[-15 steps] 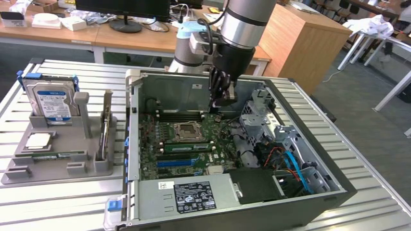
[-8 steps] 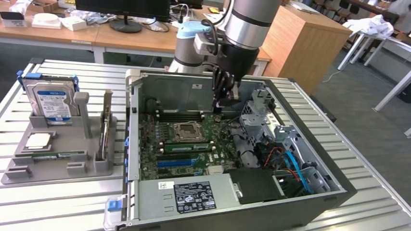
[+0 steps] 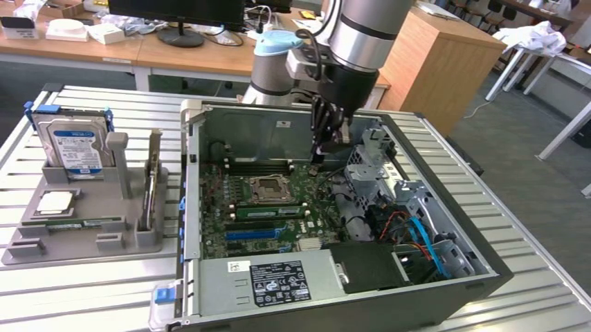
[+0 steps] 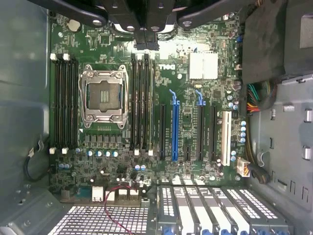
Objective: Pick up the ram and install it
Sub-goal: 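Press down the ram until it locks into place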
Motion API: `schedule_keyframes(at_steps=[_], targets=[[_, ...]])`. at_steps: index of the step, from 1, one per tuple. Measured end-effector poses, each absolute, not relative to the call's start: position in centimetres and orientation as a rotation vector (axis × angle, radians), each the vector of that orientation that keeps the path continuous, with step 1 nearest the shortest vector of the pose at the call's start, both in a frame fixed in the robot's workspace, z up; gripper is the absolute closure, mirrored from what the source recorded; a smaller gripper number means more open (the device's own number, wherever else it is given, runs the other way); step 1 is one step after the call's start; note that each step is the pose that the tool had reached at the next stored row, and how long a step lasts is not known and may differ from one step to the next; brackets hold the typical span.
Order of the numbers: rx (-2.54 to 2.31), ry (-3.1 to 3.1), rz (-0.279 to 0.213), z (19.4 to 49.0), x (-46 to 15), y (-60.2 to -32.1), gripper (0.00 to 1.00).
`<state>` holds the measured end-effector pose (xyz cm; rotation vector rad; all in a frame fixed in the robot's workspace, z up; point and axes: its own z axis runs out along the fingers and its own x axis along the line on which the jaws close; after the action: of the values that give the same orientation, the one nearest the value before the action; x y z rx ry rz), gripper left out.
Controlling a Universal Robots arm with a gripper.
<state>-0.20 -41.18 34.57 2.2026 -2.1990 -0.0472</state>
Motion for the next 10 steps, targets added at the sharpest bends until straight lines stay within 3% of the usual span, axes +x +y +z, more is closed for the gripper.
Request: schedule_keyframes(at_steps=[10], targets=[[2.202, -2.199, -0.047, 34.57, 0.40, -41.18, 0.90]])
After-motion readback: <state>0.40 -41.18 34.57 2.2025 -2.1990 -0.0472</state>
